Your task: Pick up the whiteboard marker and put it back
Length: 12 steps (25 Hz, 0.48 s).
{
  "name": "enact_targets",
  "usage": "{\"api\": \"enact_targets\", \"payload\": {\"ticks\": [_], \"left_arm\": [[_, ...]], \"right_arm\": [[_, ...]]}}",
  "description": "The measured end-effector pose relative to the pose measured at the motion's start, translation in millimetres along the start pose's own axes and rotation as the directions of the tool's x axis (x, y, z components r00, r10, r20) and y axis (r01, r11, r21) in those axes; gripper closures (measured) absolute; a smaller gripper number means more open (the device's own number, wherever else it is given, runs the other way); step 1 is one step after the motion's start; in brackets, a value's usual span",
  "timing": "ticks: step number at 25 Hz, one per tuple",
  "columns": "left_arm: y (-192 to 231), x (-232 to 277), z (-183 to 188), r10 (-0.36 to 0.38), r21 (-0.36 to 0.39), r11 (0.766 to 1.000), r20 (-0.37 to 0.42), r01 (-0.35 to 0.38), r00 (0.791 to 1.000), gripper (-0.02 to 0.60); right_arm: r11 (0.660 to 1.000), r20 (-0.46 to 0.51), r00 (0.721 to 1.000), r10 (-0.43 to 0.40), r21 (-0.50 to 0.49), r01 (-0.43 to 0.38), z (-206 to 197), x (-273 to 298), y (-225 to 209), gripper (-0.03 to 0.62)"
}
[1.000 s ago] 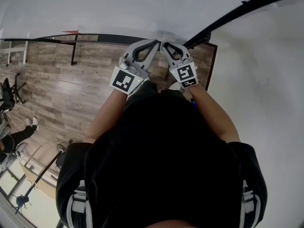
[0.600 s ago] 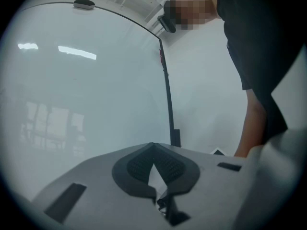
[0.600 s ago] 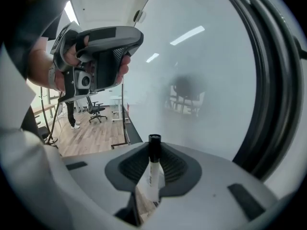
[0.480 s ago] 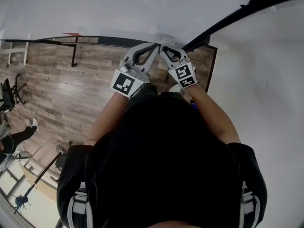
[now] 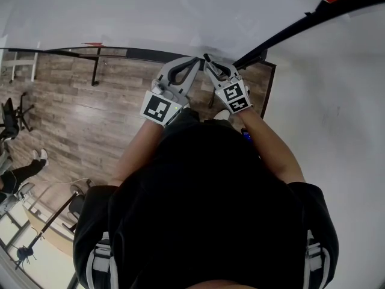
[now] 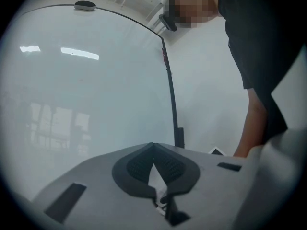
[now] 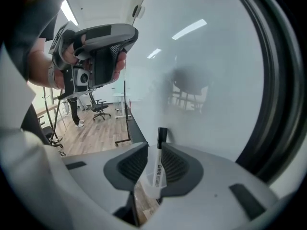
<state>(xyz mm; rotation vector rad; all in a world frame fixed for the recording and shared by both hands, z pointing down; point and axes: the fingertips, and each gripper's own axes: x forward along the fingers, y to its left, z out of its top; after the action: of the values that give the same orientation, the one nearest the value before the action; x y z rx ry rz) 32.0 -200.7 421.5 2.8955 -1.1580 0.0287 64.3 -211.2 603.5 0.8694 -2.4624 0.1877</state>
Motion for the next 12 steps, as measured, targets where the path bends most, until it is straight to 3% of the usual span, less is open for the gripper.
{"api": "enact_targets", "payload": {"ticks": [12], "left_arm": [[3.0, 3.1, 1.0, 0.008, 0.000, 1.000, -0.004, -0.008, 1.000, 0.578]], "right_arm": [[0.998, 0.054, 0.998, -0.012, 0.058, 0.009, 17.0, -13.0, -10.2, 0.507]]}}
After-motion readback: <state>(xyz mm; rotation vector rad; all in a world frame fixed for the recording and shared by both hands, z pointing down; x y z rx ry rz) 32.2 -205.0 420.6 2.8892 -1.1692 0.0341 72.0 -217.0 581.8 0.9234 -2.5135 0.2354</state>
